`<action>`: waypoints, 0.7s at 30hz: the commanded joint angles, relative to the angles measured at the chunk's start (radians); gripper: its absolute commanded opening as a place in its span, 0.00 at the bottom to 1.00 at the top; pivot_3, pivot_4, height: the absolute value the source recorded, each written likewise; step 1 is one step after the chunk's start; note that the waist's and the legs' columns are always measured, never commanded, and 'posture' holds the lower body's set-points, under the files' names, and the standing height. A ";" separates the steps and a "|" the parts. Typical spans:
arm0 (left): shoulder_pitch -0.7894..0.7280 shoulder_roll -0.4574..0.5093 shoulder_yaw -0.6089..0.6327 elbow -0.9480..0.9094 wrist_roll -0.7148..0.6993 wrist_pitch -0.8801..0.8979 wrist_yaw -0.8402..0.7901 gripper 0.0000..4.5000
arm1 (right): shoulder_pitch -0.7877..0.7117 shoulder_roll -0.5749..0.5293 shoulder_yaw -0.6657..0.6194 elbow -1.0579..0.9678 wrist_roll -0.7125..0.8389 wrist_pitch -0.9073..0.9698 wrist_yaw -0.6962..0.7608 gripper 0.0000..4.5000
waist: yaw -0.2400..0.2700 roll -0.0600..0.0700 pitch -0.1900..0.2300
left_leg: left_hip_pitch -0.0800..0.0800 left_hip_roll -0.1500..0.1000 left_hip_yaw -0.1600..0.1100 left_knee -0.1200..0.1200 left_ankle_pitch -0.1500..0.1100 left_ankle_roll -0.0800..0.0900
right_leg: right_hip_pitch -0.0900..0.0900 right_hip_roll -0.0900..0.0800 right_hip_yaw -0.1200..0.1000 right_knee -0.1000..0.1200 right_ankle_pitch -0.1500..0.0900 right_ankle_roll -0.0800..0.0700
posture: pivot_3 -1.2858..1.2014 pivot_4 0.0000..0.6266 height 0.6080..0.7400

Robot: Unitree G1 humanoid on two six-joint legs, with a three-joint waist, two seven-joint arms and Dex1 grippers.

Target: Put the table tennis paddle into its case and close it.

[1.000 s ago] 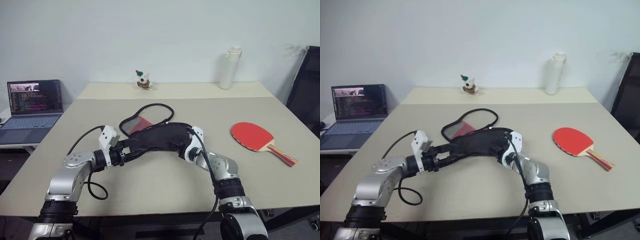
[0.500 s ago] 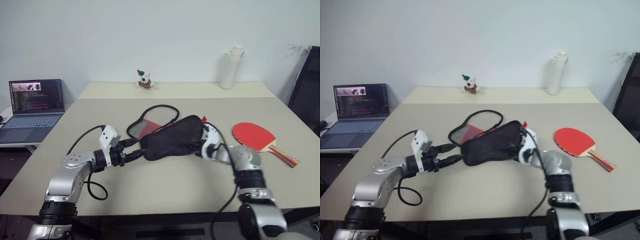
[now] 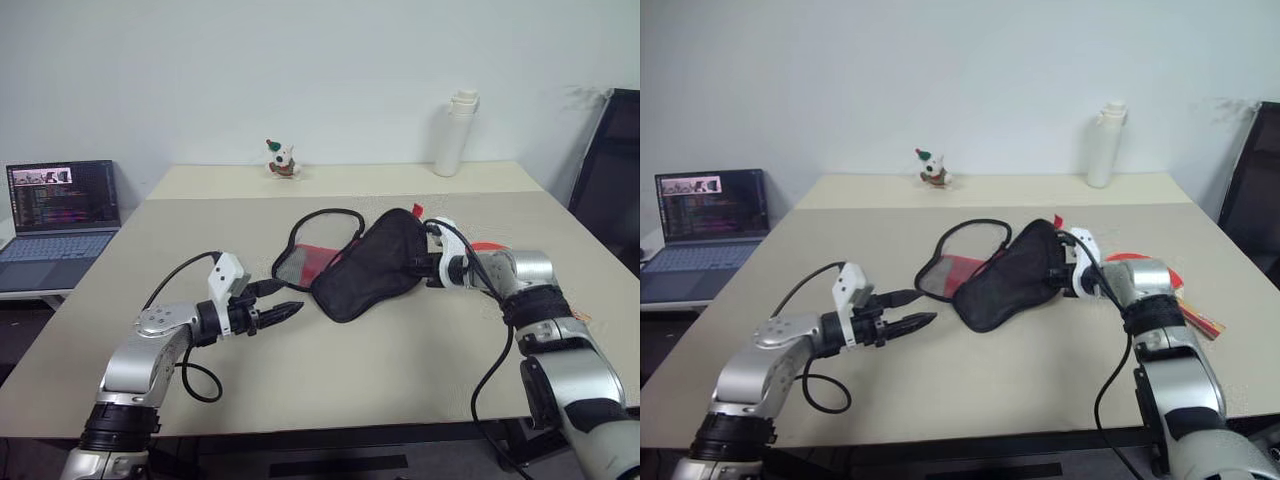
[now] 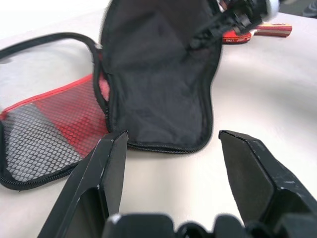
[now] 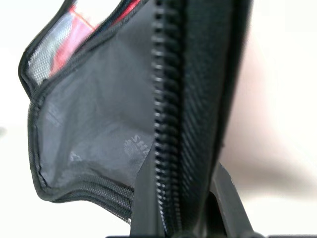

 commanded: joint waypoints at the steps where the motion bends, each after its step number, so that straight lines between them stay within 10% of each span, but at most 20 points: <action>1: -0.001 -0.001 0.000 -0.039 -0.010 -0.011 0.005 0.71 | -0.058 0.011 0.001 0.069 -0.055 -0.108 0.019 0.15 | 0.001 0.000 0.000 | 0.000 0.000 0.000 0.000 0.000 0.000 | 0.000 0.000 0.000 0.000 0.001 -0.001 | 0.52 0.24 1.00; 7: 0.002 -0.002 -0.006 -0.042 -0.008 -0.013 0.003 0.71 | -0.130 -0.002 0.006 0.232 -0.184 -0.346 -0.057 0.61 | 0.001 0.000 0.000 | 0.000 0.000 0.000 0.000 0.000 0.000 | 0.000 -0.002 0.000 0.000 0.002 -0.003 | 0.52 0.24 1.00; 16: -0.006 0.000 -0.020 -0.034 -0.010 -0.016 -0.010 0.71 | -0.091 -0.088 -0.063 0.239 -0.217 -0.372 -0.100 0.61 | 0.002 0.000 0.001 | -0.001 0.000 0.001 0.000 0.000 0.000 | 0.000 -0.003 0.000 0.000 0.002 -0.003 | 0.52 0.24 1.00; 21: -0.012 0.004 -0.019 -0.023 -0.013 -0.019 -0.018 0.71 | 0.081 -0.096 -0.105 -0.145 -0.095 -0.081 -0.007 0.61 | 0.001 0.000 0.001 | 0.000 0.000 0.000 0.000 0.000 0.000 | 0.000 -0.003 0.000 0.000 0.002 -0.003 | 0.52 0.24 1.00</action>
